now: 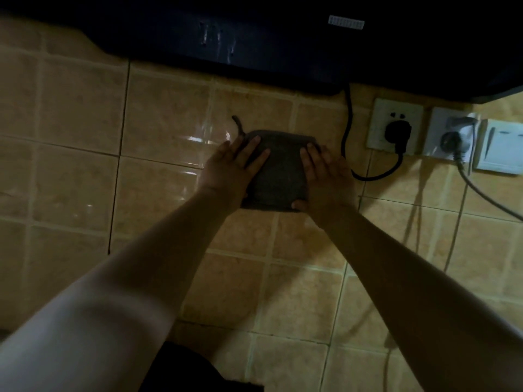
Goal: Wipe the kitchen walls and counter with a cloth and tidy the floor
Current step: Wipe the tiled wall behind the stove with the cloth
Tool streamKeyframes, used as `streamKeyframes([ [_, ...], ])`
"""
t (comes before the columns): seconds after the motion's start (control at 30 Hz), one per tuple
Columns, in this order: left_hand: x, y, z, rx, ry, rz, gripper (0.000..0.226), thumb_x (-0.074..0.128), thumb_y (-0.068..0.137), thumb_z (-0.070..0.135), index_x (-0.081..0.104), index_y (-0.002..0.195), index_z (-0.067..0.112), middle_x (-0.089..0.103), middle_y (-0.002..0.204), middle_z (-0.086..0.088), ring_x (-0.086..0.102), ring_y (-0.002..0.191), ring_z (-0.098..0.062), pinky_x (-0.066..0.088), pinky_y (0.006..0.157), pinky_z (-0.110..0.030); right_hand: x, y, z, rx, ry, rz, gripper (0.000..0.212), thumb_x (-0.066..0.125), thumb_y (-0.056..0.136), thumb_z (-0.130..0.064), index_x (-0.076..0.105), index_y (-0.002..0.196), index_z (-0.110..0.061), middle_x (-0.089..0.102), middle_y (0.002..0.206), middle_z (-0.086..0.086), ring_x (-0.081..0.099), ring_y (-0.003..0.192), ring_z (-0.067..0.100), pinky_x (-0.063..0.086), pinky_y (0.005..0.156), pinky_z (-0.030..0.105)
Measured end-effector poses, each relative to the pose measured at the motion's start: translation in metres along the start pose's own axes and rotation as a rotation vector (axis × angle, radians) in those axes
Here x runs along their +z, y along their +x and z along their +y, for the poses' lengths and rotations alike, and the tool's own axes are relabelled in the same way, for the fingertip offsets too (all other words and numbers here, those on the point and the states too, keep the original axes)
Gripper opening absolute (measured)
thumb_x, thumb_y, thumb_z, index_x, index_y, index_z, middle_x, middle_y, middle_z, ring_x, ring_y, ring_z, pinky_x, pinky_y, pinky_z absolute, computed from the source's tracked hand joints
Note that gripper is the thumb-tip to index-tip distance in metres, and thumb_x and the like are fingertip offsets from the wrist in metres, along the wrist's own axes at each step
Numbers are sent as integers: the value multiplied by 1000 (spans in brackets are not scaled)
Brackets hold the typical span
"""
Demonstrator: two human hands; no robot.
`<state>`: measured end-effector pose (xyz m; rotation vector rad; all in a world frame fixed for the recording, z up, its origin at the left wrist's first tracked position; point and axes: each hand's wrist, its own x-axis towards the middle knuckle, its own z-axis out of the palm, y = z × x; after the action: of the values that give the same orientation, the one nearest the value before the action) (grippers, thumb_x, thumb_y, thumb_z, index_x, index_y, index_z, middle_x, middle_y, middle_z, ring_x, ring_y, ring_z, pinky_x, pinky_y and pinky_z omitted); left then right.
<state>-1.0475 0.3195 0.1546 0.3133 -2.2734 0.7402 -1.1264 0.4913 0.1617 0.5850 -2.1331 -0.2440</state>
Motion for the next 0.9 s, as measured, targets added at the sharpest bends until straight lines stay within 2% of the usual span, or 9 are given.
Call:
streamKeyframes([
  [0.2, 8, -10, 17, 9, -59, 2, 92, 50, 89, 47, -19, 147, 25, -20, 156, -7, -6, 145, -30, 1, 116, -41, 13, -18, 3, -2, 25, -23, 105, 48, 83, -64, -21, 147, -17, -20, 157, -1, -14, 145, 17, 1, 117, 38],
  [0.4, 18, -22, 27, 31, -90, 17, 91, 47, 89, 49, -20, 146, 25, -21, 156, -7, -7, 145, -30, 0, 116, -40, 24, -35, 2, -10, 23, -16, 103, 47, 85, -63, -20, 147, -16, -21, 157, 0, -16, 145, 16, -6, 116, 37],
  [0.57, 39, -44, 43, 28, -141, 26, 93, 51, 88, 47, -18, 147, 26, -19, 156, -5, -7, 145, -29, 2, 116, -40, 43, -57, -4, -15, 77, -33, 102, 50, 84, -60, -18, 148, -18, -19, 157, -2, -15, 145, 15, -3, 116, 38],
  [0.77, 60, -71, 62, 39, -215, 41, 91, 54, 87, 42, -12, 148, 26, -15, 157, -6, -6, 145, -29, 0, 116, -41, 64, -84, -13, -9, 78, -77, 101, 46, 85, -63, -21, 147, -19, -20, 157, -4, -15, 145, 17, 1, 117, 38],
  [0.9, 70, -80, 70, 39, -256, 103, 90, 63, 81, 33, 6, 150, 22, 1, 158, -11, 7, 144, -34, 7, 114, -44, 72, -96, -15, -7, 163, -75, 101, 53, 84, -58, -14, 149, -21, -16, 158, -5, -14, 145, 17, -3, 116, 40],
])
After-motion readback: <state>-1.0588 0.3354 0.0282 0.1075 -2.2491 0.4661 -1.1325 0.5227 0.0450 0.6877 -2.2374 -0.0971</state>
